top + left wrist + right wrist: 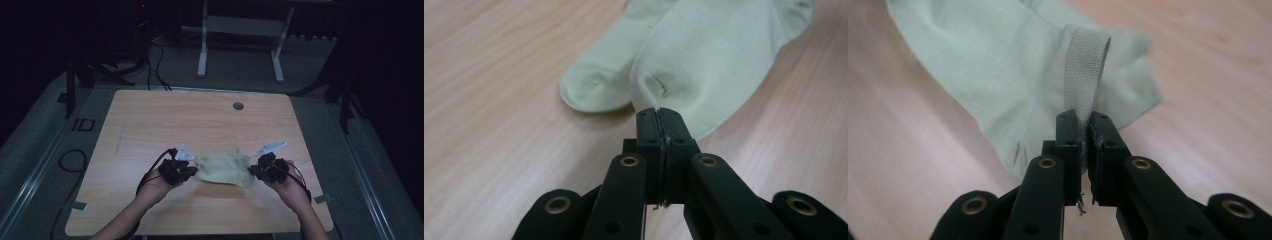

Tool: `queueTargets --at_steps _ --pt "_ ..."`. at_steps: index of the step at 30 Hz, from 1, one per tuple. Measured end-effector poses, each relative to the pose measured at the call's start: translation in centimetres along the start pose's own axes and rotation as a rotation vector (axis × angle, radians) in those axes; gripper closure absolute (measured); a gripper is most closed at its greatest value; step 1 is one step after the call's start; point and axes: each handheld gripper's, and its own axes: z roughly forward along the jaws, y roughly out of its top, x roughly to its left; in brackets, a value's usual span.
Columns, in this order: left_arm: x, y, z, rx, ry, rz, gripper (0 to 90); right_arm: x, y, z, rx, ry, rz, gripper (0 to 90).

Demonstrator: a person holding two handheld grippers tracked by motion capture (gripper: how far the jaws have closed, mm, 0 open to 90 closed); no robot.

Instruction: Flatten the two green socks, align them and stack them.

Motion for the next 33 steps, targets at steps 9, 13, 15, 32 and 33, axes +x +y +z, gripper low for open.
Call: queueTargets --at_steps 9,13,15,32,33 --pt "1.8 1.9 1.0 -0.002 0.029 -0.045 88.7 -2.7 2.7 0.3 -0.009 -0.001 0.046 84.3" --pt "2.6 2.3 1.9 0.018 0.045 -0.056 88.6 -3.6 3.2 1.6 0.029 0.001 0.057 84.2" --pt "3.0 2.3 2.5 0.025 0.040 -0.070 88.6 -4.1 3.3 2.3 0.044 0.005 0.069 84.2" --pt "4.3 0.8 6.0 0.090 0.035 -0.133 88.6 -5.9 3.1 7.5 0.166 0.021 0.117 83.4" --pt "4.4 0.8 6.1 0.093 0.038 -0.134 88.6 -5.9 3.1 7.8 0.171 0.017 0.117 83.3"
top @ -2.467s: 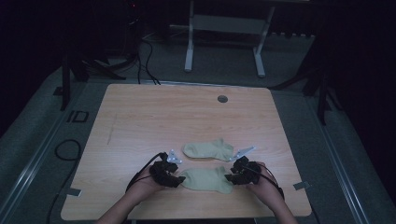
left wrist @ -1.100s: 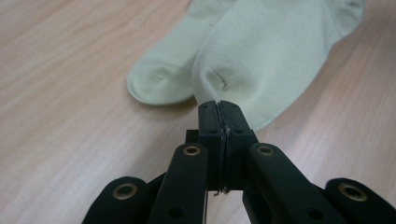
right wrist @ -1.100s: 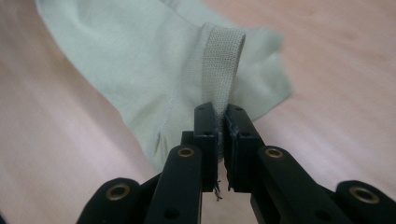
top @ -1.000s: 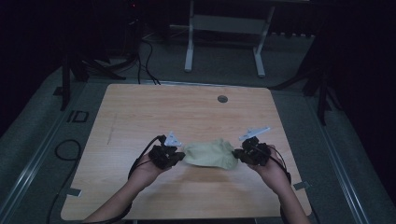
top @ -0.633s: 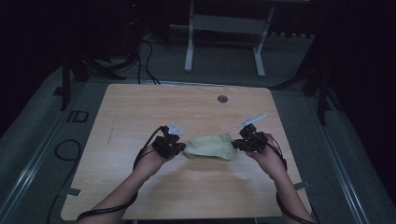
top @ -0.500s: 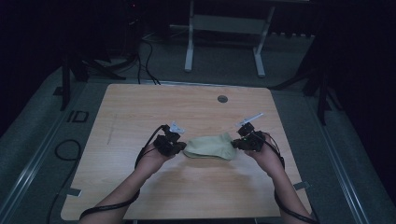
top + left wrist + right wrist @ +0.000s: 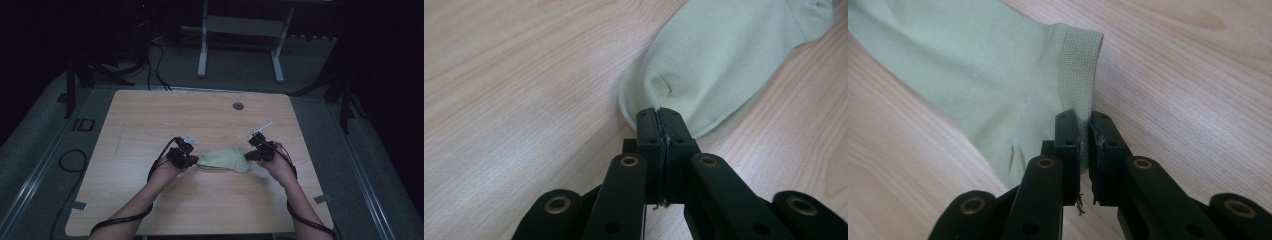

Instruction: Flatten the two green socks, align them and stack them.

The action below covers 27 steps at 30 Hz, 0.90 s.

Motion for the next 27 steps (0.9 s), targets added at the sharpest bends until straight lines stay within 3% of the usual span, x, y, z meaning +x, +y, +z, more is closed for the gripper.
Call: queueTargets --at_steps 9,11,12,14,18,22,27 --pt "0.1 -0.2 1.0 0.034 -0.023 0.000 87.9 -0.4 -0.1 1.5 0.023 0.000 0.019 81.7" --pt "0.0 -0.2 1.0 0.045 -0.036 0.008 86.3 -0.4 -0.1 1.5 0.019 0.003 0.025 77.4" --pt "-0.1 -0.2 1.0 0.045 -0.036 0.015 84.0 -0.4 -0.1 1.5 0.019 0.003 0.026 75.2" --pt "-0.2 -0.1 0.8 0.041 -0.030 0.029 71.3 -0.4 -0.1 1.3 0.017 -0.001 0.023 69.6" --pt "-0.3 -0.1 0.4 0.007 -0.008 0.014 58.0 -0.1 -0.1 0.5 -0.012 -0.001 0.022 64.0" --pt "-0.6 0.2 -0.3 -0.027 0.003 0.024 57.5 0.7 -0.1 -0.6 -0.053 -0.005 0.005 69.0" --pt "-1.1 0.5 -0.7 -0.040 -0.004 0.032 71.5 1.6 -0.5 -0.8 -0.067 0.027 -0.012 79.2"
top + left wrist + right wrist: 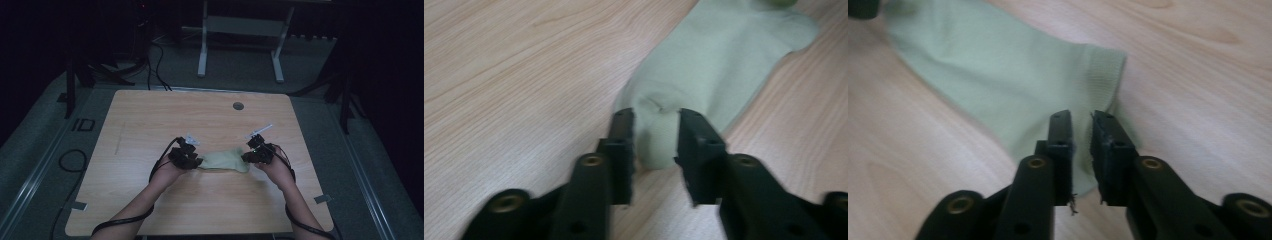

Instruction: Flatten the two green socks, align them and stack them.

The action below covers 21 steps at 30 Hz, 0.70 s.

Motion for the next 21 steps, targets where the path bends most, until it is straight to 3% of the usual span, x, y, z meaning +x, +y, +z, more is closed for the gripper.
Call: queueTargets --at_steps 3,6,9,11,21 --pt "-0.5 0.1 -0.1 -0.010 0.002 0.022 80.6 0.5 -0.4 0.3 0.000 -0.005 -0.006 80.7" --pt "-0.8 0.3 0.1 -0.001 0.006 0.033 80.5 0.1 -0.5 0.7 0.002 -0.021 0.009 80.3" --pt "-0.6 0.3 0.3 -0.004 0.007 0.017 80.5 -0.8 -0.5 0.6 -0.004 -0.051 0.049 70.7" --pt "-0.3 0.3 0.4 -0.001 -0.001 0.008 80.5 -1.3 -0.6 0.4 -0.003 -0.079 0.060 70.7" --pt "0.3 -0.4 1.5 0.026 0.002 -0.008 80.5 -1.3 -1.1 0.2 -0.037 -0.053 0.066 78.1"
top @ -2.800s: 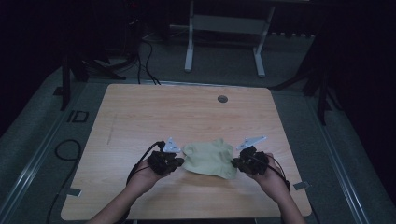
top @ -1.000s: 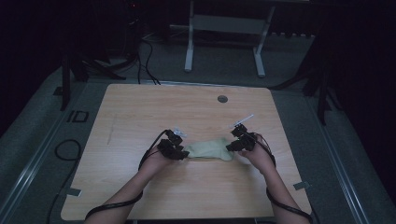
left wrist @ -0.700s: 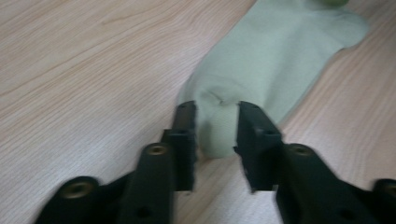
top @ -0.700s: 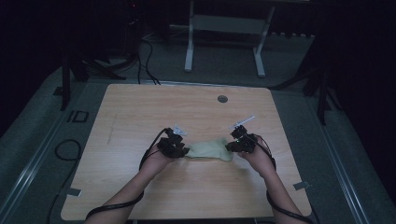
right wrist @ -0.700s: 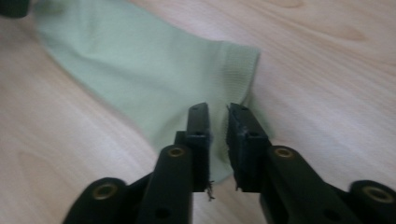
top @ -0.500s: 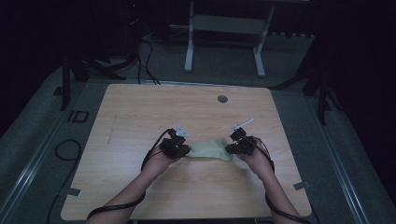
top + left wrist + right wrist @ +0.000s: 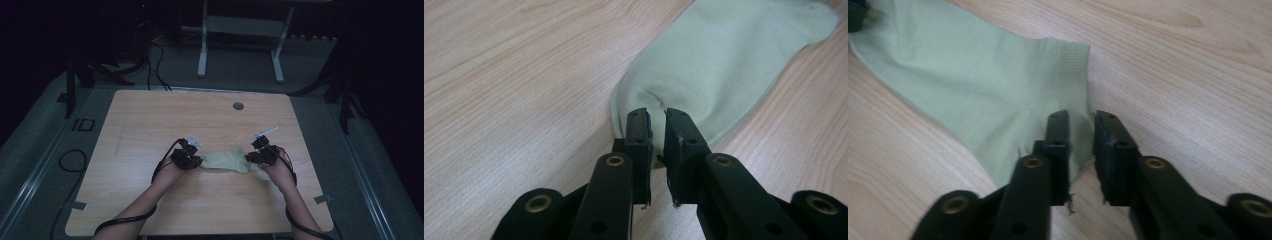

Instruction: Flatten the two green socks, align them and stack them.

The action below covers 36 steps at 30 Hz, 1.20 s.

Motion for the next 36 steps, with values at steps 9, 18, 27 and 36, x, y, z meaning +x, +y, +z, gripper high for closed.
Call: queueTargets --at_steps 9,18,27,36 --pt "0.3 -0.9 0.3 0.017 0.005 -0.004 80.4 0.8 -1.2 1.6 0.035 0.036 -0.012 86.9" --pt "1.7 -1.6 -0.2 0.024 0.041 -0.024 80.4 1.0 -1.0 1.6 0.036 0.033 -0.002 85.7" --pt "2.2 -1.8 -0.5 0.021 0.051 -0.038 79.3 1.9 -0.2 2.2 0.037 0.034 -0.022 85.6" --pt "2.1 -1.9 -2.5 -0.044 0.005 -0.044 65.1 2.3 0.5 1.4 -0.004 0.067 -0.050 51.0"
